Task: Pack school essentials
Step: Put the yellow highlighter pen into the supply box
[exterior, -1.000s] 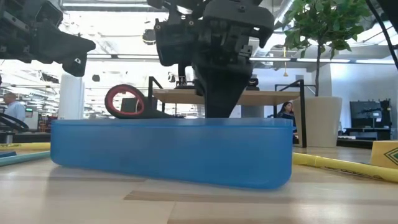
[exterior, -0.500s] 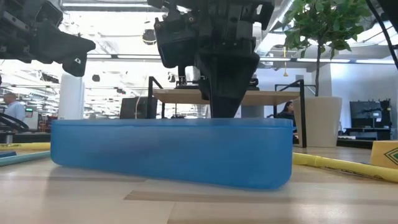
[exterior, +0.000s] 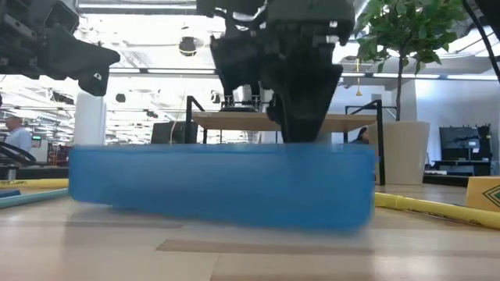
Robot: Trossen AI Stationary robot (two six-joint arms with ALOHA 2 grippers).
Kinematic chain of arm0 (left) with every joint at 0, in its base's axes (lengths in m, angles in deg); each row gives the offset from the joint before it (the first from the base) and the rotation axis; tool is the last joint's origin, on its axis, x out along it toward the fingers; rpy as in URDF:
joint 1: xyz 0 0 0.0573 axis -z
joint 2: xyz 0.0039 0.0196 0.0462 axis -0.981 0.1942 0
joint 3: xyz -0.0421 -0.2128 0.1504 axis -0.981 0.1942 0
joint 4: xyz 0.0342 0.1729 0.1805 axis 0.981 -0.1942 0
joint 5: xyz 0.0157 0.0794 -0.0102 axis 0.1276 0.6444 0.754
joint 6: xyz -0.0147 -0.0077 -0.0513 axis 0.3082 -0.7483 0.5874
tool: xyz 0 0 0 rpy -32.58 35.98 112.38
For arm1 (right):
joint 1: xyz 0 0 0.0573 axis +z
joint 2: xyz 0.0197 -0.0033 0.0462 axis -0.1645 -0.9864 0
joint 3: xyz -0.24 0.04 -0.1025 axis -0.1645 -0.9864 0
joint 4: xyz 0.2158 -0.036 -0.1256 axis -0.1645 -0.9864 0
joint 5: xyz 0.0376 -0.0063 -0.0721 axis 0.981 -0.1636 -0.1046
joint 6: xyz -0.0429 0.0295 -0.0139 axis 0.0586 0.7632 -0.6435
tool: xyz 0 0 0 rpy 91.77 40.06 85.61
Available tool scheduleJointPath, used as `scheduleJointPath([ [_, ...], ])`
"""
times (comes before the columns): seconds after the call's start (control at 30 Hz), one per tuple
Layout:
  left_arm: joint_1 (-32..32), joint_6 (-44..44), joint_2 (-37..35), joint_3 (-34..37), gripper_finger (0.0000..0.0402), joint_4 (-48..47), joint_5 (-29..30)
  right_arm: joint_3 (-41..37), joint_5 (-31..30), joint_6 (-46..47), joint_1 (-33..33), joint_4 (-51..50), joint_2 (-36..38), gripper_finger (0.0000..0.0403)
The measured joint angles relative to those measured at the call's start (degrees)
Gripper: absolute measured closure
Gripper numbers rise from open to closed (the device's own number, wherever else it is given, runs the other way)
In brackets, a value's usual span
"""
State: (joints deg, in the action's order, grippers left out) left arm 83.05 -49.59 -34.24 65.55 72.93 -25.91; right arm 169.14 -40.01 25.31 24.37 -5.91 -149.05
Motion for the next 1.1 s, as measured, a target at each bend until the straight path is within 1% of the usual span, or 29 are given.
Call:
scheduleJointPath([
  [0.17, -0.01, 0.0, 0.0, 0.0, 0.0401, 0.0, 0.01, 0.02, -4.08, -1.39, 1.82, -1.49, 0.18, 0.0223],
  [0.33, 0.0, 0.01, 0.0, 0.0, 0.0401, 0.0, 0.01, 0.02, -9.52, -0.93, 1.74, -6.96, 0.18, 0.0251],
  [0.53, 0.0, 0.01, 0.0, 0.0, 0.0401, 0.0, 0.01, 0.02, -15.74, 0.7, 0.43, -12.86, 0.16, 0.0266],
  [0.6, 0.0, 0.01, 0.0, 0.0, 0.0401, -0.01, 0.0, -0.09, -16.53, 0.77, 0.17, -13.68, 0.68, 0.0267],
  [0.7, 0.0, 0.0, 0.0, 0.0, 0.0401, 0.0, 0.01, -0.09, -17.11, 1.17, 0.58, -12.84, 3.0, 0.0266],
  [0.8, 0.0, 0.01, 0.0, 0.0, 0.0401, -0.01, -0.01, -0.02, -18.59, 2.46, 2.41, -12.11, 6.58, 0.0265],
  [1.0, 0.0, 0.02, 0.0, 0.0, 0.0401, -0.02, 0.01, -0.11, -26.23, 5.9, 8.42, -8.35, 13.24, 0.0267],
  [1.1, 0.0, 0.0, 0.0, 0.0, 0.0402, -0.01, 0.01, -3.39, -28.67, 7.25, 11.65, -4.31, 16.32, 0.0266],
])
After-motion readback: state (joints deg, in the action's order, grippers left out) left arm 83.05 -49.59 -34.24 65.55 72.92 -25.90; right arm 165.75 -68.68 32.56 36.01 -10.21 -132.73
